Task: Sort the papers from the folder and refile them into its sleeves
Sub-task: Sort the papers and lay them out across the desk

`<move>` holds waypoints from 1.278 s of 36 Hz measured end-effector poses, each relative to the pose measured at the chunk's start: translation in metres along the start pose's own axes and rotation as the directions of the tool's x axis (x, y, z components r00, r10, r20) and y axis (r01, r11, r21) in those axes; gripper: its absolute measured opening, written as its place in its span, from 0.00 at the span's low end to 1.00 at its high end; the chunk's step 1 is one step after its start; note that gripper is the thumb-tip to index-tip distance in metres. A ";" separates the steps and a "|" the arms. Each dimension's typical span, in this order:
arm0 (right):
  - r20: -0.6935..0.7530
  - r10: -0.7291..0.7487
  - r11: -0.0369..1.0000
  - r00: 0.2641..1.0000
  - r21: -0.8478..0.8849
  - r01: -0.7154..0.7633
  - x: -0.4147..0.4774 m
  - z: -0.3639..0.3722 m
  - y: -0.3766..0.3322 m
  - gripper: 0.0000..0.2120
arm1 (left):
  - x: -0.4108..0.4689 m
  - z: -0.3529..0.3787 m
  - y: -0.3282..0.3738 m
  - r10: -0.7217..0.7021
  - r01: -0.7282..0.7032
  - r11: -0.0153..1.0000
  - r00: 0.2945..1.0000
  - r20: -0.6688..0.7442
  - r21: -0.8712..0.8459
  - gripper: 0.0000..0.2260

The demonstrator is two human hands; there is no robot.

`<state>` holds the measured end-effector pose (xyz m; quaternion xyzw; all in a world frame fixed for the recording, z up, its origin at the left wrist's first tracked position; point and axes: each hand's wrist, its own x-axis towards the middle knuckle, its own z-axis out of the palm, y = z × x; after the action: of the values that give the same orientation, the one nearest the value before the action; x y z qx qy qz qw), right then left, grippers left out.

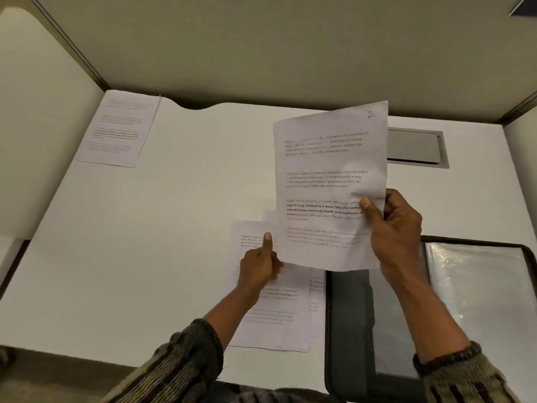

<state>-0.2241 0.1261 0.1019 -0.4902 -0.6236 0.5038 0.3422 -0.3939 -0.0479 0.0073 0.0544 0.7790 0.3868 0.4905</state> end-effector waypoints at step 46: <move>0.057 0.173 0.856 0.983 -0.503 -0.121 0.169 0.502 0.014 0.21 | 0.293 -0.382 0.148 0.357 -0.022 0.791 0.828 -0.432 0.612 0.11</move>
<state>-0.7307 0.1408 -0.0528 -0.5822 -0.7092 0.3747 0.1333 -0.8961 -0.0187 -0.0233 0.1750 0.9526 0.1781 0.1739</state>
